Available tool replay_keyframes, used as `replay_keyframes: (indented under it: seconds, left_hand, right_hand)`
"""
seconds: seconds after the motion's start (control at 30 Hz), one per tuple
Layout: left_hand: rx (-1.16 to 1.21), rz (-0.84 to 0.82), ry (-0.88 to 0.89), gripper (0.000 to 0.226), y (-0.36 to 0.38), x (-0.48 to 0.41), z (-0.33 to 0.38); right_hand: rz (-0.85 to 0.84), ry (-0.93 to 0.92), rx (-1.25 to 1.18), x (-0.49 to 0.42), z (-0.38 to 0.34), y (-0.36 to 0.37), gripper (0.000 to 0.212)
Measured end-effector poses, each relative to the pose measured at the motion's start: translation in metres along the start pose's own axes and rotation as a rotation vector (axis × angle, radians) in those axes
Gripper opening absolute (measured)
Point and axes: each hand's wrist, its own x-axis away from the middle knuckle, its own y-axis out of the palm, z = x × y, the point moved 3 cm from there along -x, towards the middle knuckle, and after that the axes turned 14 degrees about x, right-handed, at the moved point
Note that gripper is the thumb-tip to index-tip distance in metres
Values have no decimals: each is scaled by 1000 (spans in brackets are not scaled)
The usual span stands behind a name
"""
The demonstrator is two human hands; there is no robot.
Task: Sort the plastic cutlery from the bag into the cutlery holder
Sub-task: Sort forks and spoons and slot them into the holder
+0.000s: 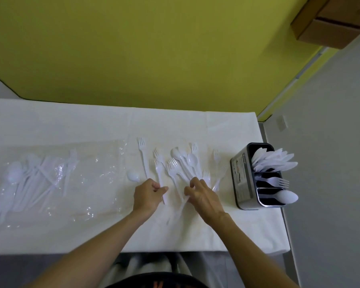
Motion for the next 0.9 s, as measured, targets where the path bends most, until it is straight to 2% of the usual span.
replay_keyframes:
  seconds: [0.13,0.2,0.37,0.47,0.53,0.6,0.67,0.77,0.9]
  left_hand:
    - [-118,242,-43,34,-11,5,-3]
    - [-94,279,-101,41,-12,3,-8]
    - [-98,145,-1,22,-9,-5,-15]
    - [-79,116,62,20,-11,-10,-12]
    - [-71,159,92,22,-15,-15,-7]
    - [-108,180,161,30,-19,-23,1]
    - [-219,90,247,41,-19,-33,7]
    - [-360,-45,325,42,-17,-41,10]
    - [-331,-16,341,42,-17,-31,7]
  right_hand:
    - [73,118,-191,2,9,-5,17]
    - [19,219,-283,0,11,-6,14]
    - [-78,303,-439,-8,-5,-3,21]
    - [-126,316,-494,-13,-14,-2,26]
    - [-91,380,-486,-15,-13,-4,33]
    - [0,447,-431,-16,-7,-9,29]
    - [53,472,-363,-18,0,-11,33]
    - [17,439,-295,-22,2,-8,37]
    - [1,395,-348,-23,-15,-4,32]
